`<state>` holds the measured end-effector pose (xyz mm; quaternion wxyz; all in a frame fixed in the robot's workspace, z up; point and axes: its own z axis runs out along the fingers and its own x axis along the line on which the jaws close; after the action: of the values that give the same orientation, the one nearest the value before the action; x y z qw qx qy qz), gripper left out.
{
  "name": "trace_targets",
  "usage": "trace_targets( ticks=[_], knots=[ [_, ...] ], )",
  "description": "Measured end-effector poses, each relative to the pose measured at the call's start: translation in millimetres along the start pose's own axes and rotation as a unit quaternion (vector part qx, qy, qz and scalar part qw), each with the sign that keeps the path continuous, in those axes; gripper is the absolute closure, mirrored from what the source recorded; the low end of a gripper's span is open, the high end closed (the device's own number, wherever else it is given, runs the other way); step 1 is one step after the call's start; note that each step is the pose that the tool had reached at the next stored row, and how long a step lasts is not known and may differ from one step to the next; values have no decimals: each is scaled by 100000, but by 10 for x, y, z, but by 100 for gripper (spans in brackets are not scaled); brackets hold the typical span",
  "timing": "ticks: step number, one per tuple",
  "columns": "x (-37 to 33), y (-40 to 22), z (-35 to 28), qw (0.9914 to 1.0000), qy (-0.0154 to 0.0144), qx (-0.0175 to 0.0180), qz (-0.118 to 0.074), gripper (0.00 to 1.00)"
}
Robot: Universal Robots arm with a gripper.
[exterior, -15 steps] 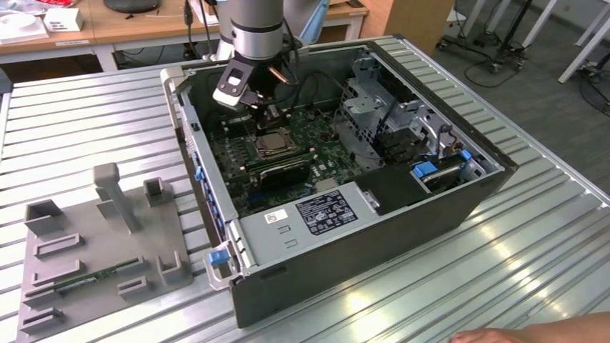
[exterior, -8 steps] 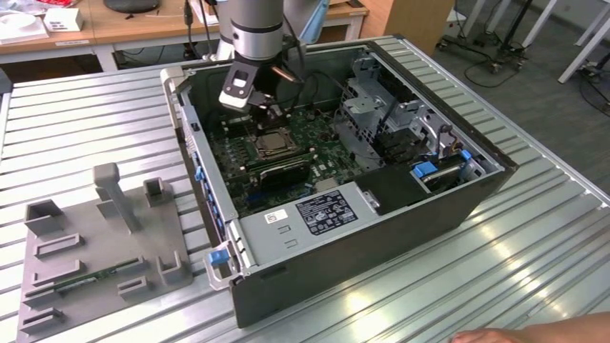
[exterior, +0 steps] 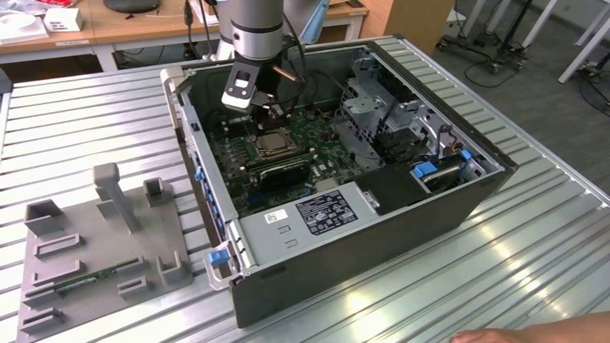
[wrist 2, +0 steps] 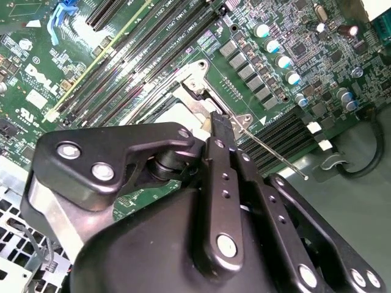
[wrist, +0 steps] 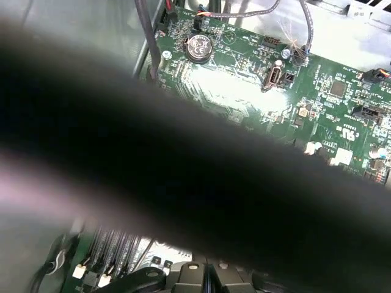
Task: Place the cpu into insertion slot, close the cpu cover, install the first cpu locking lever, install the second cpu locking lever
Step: 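Close the cpu cover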
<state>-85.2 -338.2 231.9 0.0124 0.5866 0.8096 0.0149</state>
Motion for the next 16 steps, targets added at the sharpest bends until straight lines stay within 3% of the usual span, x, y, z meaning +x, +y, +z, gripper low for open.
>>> trace_targets(
  ticks=[10, 13, 16],
  knots=[
    [0, 0, 0, 99999, 15, 0, -346, 90],
    [0, 0, 1, 99973, 92, -4, -2312, 90],
    [0, 0, 3, 99883, 186, -9, -4838, 90]
  ],
)
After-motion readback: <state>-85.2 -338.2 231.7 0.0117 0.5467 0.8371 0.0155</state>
